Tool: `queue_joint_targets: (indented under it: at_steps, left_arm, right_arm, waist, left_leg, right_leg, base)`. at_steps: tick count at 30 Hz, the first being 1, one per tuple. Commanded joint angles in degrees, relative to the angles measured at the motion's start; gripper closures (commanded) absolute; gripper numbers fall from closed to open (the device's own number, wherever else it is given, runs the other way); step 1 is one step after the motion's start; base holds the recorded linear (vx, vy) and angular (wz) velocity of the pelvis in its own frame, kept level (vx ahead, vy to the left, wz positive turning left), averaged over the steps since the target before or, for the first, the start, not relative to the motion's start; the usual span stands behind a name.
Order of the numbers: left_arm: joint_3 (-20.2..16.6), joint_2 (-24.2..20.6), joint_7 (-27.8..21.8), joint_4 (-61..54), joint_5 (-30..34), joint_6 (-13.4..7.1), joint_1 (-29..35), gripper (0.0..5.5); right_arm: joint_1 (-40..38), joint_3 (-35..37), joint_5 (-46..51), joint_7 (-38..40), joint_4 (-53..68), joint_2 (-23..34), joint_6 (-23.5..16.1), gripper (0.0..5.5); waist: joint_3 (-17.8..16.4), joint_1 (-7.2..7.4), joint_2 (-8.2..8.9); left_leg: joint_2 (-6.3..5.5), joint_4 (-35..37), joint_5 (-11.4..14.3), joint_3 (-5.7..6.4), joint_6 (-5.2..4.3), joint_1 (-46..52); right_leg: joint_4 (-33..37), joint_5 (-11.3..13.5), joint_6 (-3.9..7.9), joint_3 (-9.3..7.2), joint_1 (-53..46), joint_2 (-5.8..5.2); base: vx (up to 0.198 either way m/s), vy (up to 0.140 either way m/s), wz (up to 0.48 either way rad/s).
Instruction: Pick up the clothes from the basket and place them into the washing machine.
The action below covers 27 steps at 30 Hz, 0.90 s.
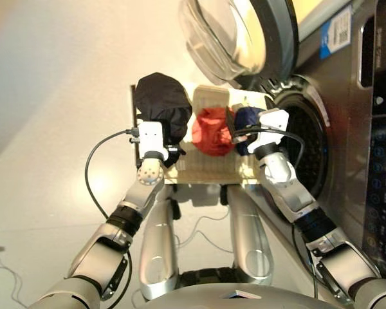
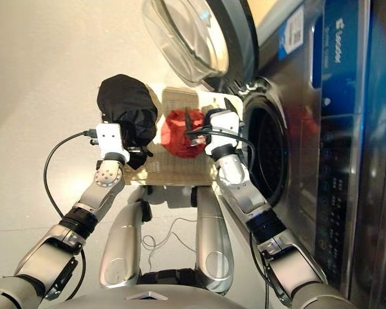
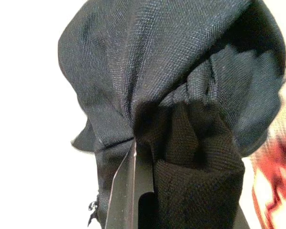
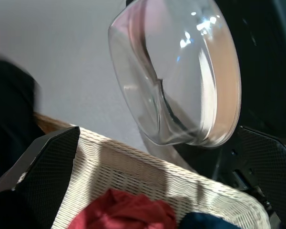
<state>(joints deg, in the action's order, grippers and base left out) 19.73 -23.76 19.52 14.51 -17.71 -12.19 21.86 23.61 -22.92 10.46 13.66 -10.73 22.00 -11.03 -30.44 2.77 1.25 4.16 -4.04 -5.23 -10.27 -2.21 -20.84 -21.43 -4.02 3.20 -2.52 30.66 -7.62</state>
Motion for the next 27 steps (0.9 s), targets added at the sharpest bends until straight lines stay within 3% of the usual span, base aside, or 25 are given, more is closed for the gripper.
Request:
queue_joint_targets:
  at_steps: [1, 4, 10, 14, 20, 27]
  left_arm:
    - [-2.6, -2.1, -2.7, -10.2, 4.2, -4.7, 1.1, 5.50]
    - [-3.9, -2.9, -7.0, -15.6, 1.2, -5.1, 0.1, 5.50]
    - [-3.6, -4.2, -14.5, -23.4, -1.5, -4.0, 0.6, 5.50]
    - [0.1, -7.1, -21.6, -28.7, -3.8, -2.6, 2.8, 5.50]
    - [5.0, -7.1, -26.9, -30.8, -12.9, -0.8, 4.0, 5.50]
    - [8.2, -8.1, -28.5, -28.6, -18.6, 0.6, 4.8, 5.50]
  right_arm:
    - [2.2, 1.0, -9.0, -1.3, 1.7, 1.2, 2.1, 0.00]
    - [3.9, -1.2, -13.5, -8.5, 4.7, 3.5, 4.0, 0.00]
    - [3.5, -1.0, -14.7, -16.3, 10.4, 6.3, 5.1, 0.00]
    - [6.6, -2.6, -14.7, -22.8, 15.2, 9.2, 5.6, 0.00]
    - [13.0, -4.8, -14.9, -21.1, 14.1, 6.7, 5.1, 0.00]
    - [19.1, -6.6, -14.9, -18.1, 13.1, 4.2, 4.3, 0.00]
  waist:
    - [0.7, -0.15, 0.07]
    - [1.3, -0.37, 0.39]
    - [2.7, -0.40, -0.24]
    - [2.7, -0.41, -0.53]
    - [2.5, -0.91, -1.24]
    - [2.1, -1.27, -1.36]
  left_leg:
    - [-0.11, -1.3, 2.1, 0.97, -2.21, 0.9]
    - [0.12, 0.7, 1.1, 0.66, -2.30, 2.1]
    - [0.54, 2.9, -0.1, 1.53, -2.91, 3.5]
    - [0.90, 2.2, -0.1, 1.64, -3.12, 3.2]
    - [1.03, 2.2, 0.1, 1.56, -2.73, 3.6]
    - [1.05, 1.6, 0.6, 0.86, -2.17, 4.1]
  right_leg:
    - [15.1, 10.5, 6.75, 3.03, -8.0, -3.55]
    - [15.6, 10.5, 6.82, 2.84, -8.6, -3.39]
    - [16.0, 10.1, 6.81, 1.59, -9.5, -3.54]
    - [15.5, 9.6, 6.76, 1.66, -9.3, -3.33]
    - [14.9, 9.5, 6.97, 2.38, -8.7, -2.96]
    - [13.6, 9.2, 6.94, 3.45, -8.0, -2.67]
  base:
    - [0.000, 0.000, 0.000]
    - [0.000, 0.000, 0.000]
    - [0.000, 0.000, 0.000]
    - [0.000, 0.000, 0.000]
    - [0.000, 0.000, 0.000]
    - [0.000, 0.000, 0.000]
